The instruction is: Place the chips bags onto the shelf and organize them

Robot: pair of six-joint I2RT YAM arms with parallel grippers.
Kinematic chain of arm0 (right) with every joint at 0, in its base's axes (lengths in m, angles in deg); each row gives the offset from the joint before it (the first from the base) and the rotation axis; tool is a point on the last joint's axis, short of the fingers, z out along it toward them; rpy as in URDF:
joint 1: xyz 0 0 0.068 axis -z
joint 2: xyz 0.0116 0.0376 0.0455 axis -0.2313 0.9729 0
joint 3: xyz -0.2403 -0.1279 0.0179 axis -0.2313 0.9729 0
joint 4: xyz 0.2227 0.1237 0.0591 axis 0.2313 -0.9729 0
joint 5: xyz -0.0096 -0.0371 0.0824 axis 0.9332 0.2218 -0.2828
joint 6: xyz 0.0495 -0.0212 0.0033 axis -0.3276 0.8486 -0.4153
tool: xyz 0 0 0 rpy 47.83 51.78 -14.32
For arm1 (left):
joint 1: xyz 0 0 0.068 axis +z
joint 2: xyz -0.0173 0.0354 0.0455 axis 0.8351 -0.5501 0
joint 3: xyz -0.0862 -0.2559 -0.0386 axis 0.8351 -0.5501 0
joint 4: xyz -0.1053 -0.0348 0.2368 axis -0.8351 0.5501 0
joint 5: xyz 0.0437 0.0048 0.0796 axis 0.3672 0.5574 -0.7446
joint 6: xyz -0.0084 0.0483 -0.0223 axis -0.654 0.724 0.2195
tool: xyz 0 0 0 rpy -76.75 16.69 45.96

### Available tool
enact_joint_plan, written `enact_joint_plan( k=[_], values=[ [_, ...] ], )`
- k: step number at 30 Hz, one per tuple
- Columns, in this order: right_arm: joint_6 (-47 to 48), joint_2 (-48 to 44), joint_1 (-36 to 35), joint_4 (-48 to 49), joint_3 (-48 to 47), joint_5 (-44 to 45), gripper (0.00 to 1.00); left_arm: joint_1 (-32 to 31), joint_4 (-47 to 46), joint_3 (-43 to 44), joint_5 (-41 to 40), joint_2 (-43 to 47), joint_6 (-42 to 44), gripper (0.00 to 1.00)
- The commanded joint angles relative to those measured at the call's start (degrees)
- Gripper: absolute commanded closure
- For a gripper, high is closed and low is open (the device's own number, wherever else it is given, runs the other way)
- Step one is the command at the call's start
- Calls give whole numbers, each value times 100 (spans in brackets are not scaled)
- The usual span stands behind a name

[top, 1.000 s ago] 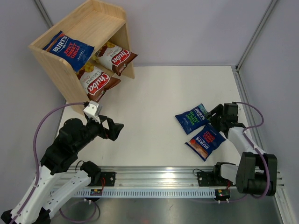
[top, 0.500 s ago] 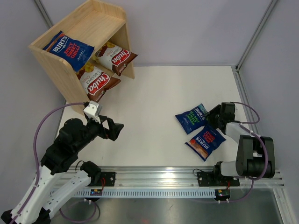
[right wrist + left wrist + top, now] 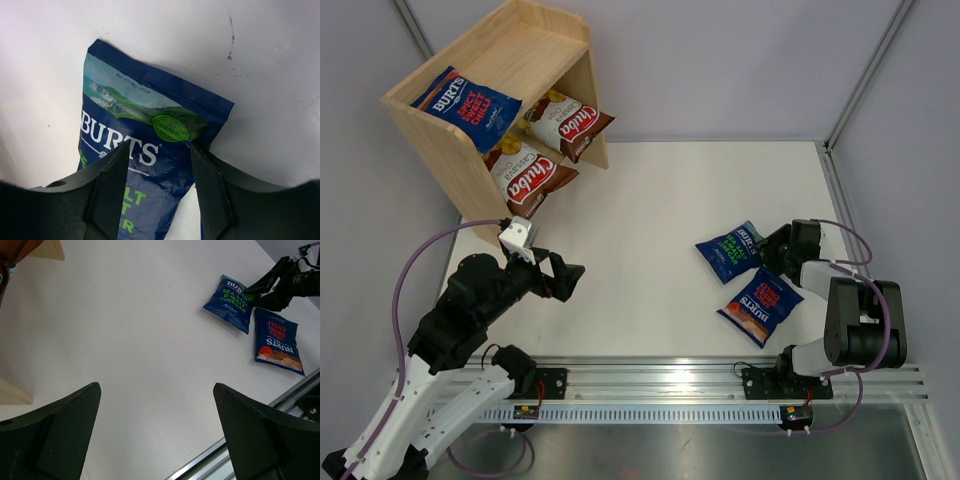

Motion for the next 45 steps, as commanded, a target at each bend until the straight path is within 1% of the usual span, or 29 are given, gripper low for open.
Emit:
enact_joint_plan(
  k=[1, 3, 5, 10, 15, 19, 22, 25, 26, 28, 30, 32, 33, 35, 36, 39, 40, 42, 45],
  values=[
    [-13, 92, 22, 75, 65, -68, 39, 12, -137, -3, -66, 80, -45, 1],
    [74, -101, 22, 32, 128, -16, 35, 12, -137, -12, -66, 80, -45, 1],
    [171, -339, 22, -274, 58, 134, 31, 12, -146, -12, -75, 54, -45, 1],
    [453, -559, 22, -654, -153, 450, 30, 12, -128, -12, -58, 54, -54, 1],
    [523, -420, 48, -654, -241, 565, 27, 12, -137, -29, -49, 98, -63, 1],
    [620, -50, 171, -514, -417, 310, 20, 12, -120, -29, -22, 98, -62, 1],
    [682, 108, 224, -94, -312, -14, 18, 12, -119, -29, -14, 98, -63, 1],
    [743, 379, 303, 83, -294, -190, 22, 12, -119, -21, -5, 107, -54, 1],
    [743, 442, 338, 136, -285, -252, 30, 12, -119, -21, -14, 98, -62, 1],
    [752, 539, 373, 224, -268, -471, 39, 12, -119, -21, -5, 107, -63, 1],
    [769, 539, 391, 224, -277, -472, 48, 12, -111, -21, -14, 98, -63, 1],
    [796, 574, 382, 260, -277, -525, 54, 12, -111, -3, -14, 98, -63, 1],
    [813, 583, 391, 260, -294, -542, 61, 12, -102, -12, -22, 89, -54, 1],
    [840, 583, 400, 268, -312, -578, 63, 12, -102, -3, -14, 98, -63, 1],
    [849, 601, 400, 260, -320, -604, 67, 12, -93, 6, -14, 107, -63, 1],
    [875, 636, 417, 190, -382, -613, 69, 12, -84, 6, -22, 107, -63, 1],
    [884, 653, 417, 94, -408, -596, 68, 12, -84, 6, -5, 98, -54, 1],
    [919, 697, 417, 14, -478, -526, 62, 12, -76, 14, -5, 89, -54, 1],
    [971, 811, 417, -223, -654, -472, 57, 12, -75, 41, -5, 98, -54, 1]
  ],
)
